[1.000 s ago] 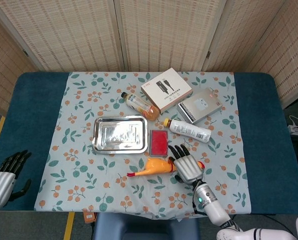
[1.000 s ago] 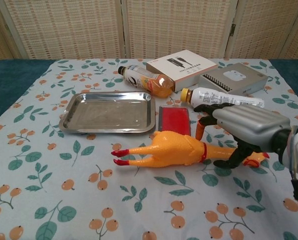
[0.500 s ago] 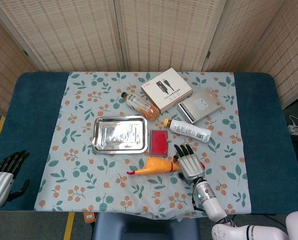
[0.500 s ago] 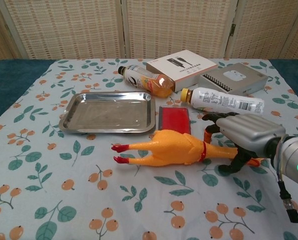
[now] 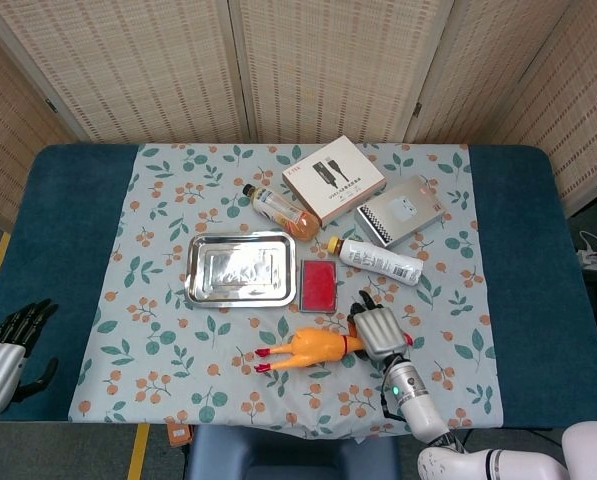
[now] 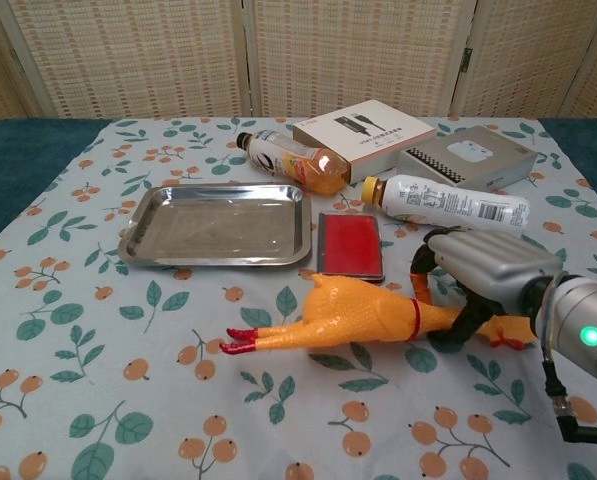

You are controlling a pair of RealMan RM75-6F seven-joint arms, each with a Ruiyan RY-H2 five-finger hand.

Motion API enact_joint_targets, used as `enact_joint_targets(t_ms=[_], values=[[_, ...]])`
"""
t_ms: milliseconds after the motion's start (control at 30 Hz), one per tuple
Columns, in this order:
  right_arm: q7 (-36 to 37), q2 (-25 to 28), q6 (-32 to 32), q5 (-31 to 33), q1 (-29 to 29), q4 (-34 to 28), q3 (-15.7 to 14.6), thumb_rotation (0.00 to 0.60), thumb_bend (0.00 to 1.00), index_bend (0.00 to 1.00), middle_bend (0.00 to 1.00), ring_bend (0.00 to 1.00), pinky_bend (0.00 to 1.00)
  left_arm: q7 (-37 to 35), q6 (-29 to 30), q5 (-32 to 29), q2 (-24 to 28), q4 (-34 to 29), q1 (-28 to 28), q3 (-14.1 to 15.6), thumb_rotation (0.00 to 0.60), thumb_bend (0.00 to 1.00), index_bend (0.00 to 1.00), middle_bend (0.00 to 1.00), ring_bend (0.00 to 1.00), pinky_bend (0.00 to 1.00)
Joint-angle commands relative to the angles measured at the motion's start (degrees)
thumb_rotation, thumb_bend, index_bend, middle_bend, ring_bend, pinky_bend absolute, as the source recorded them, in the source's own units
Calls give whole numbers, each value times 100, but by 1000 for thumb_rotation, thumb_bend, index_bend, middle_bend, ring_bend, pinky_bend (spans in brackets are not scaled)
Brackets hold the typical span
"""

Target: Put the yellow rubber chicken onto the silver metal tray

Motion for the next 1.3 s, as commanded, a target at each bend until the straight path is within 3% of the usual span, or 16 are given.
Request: enact_joint_targets(t_ms=[33,200,400,633,800,933,1067,1200,1300], values=[[53,3,45,-35,-17,-23,-12,600,219,810,501,495,696,8,-9,10,1,1,-5,4,600,451,0,0,0,97],[516,72,122,-349,-69,-159,10,600,249,876,590,613,844,26,-42,93,-36,42,-59,7,600,451,0,0,0,97],[1199,235,174,-933,-64,-365,66,600,296,884,623,748,990,51,-23,270,-142,124,-125,26,600,451,0,0,0,99],[2030,714,-465,-1105,214,-611,275,600,311,884,641,794,1000,-182,-10,576,-324,320,-265,73,600,451,0,0,21,114],[2386,1117,-1060,-733,502,-818,568,600,311,889,641,794,1000,-398,-259,878,-374,261,-606,90,600,438,0,0,11,120],[2679,1402,-1719,-98,820,-939,829,600,311,891,641,794,1000,-557,-452,1070,-453,43,-939,16,600,426,0,0,0,123],[2841,1574,-2391,726,1264,-1000,1006,600,311,893,641,794,1000,-853,-1028,1067,-513,-201,-1383,-4,600,395,0,0,0,107],[2792,1572,-2465,1127,1605,-1071,1072,600,311,893,641,793,1000,-1035,-1695,860,-444,-503,-1798,-51,600,366,0,0,0,71],[2684,1513,-2292,1372,1808,-1163,1091,600,311,893,641,793,1000,-696,-1988,662,-492,-666,-1971,-144,600,364,0,0,0,63]])
